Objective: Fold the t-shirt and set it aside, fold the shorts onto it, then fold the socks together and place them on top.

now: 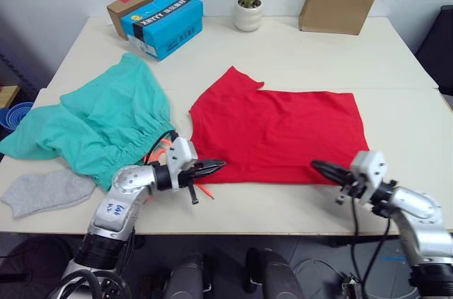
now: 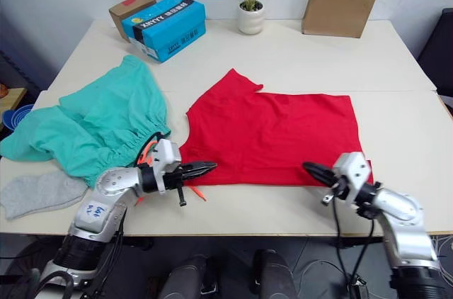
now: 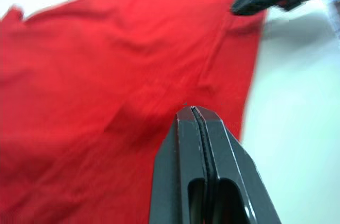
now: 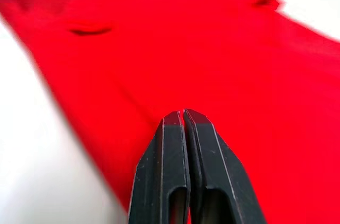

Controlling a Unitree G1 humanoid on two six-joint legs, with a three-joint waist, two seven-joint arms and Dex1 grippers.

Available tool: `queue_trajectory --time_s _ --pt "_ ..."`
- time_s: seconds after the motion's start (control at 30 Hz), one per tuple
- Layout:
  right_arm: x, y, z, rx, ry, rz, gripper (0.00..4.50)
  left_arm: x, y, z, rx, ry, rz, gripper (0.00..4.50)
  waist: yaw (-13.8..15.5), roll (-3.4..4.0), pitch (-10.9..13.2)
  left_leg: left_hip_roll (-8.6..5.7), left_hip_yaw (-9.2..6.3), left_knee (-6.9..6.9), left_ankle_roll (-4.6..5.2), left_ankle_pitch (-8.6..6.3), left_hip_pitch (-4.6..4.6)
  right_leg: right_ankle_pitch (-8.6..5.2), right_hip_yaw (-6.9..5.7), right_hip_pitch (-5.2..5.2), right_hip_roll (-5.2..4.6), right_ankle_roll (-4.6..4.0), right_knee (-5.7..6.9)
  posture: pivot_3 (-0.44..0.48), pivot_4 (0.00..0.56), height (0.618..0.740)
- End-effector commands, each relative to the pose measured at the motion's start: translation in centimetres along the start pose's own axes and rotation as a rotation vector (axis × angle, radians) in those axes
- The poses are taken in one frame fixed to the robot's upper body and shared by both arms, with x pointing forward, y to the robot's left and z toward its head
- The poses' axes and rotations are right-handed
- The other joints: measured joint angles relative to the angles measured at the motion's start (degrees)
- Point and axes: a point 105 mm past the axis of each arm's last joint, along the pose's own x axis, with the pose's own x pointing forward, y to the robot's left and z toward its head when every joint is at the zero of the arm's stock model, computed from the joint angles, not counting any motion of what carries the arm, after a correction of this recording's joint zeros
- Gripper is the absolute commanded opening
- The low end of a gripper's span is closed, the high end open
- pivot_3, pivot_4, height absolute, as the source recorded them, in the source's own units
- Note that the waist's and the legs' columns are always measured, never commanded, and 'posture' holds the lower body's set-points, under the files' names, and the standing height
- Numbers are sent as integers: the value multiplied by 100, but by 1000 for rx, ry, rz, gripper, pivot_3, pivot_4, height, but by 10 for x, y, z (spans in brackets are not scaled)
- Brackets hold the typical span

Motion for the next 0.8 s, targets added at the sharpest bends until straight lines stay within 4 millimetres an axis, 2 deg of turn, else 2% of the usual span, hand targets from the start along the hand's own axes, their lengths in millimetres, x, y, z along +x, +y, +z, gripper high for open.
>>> queue_trajectory --time_s 0.03,0.13,0.23,0.4,0.5,0.6,0.67,0.73,0.8 --pt "-11 -19 -3 -38 9 -109 88 -5 9 -9 -2 42 116 0 -5 -1 -1 0 0 0 1 -1 -2 0 -1 0 0 0 -2 0 150 740" --pt "-38 -42 -26 -26 69 -217 88 -17 16 -30 -27 120 196 0 -11 -2 -1 0 0 0 2 -2 0 0 -3 1 0 0 -3 0 150 740" --pt "-62 -61 -35 -45 89 -318 88 -25 16 -39 -102 125 214 0 -10 -14 -14 1 0 0 1 -1 6 0 -5 6 0 0 -4 0 150 740" --pt "-105 -90 -52 -30 140 -501 88 -33 17 -36 -126 67 207 0 -27 -12 -27 3 0 -2 -2 -3 15 -2 -3 10 0 -3 -3 0 150 740" --pt "-124 -103 -51 -29 146 -574 88 -38 20 -25 -94 29 191 0 -31 -13 -28 2 1 -3 -3 -2 16 -2 -3 11 0 -3 -3 0 150 740" --pt "-130 -109 -38 -55 116 -571 88 -45 24 -8 -35 -25 183 0 -29 -12 -28 4 1 -6 -6 -3 14 -4 -3 6 0 -8 -3 0 150 740" --pt "-126 -112 -25 -78 66 -563 88 -48 24 7 0 -82 172 0 -41 -11 -27 4 1 -6 -7 -2 12 -5 -3 5 0 -8 -3 0 150 740" --pt "-112 -106 -8 -105 7 -504 88 -48 18 20 14 -122 135 0 -51 -9 -26 5 2 -7 -8 -3 11 -5 -2 5 0 -8 -3 0 150 740" --pt "-90 -88 4 -126 -29 -395 88 -45 7 24 32 -119 74 0 -47 -5 -28 6 2 -7 -9 -4 11 -4 -1 4 0 -8 -1 0 150 740"
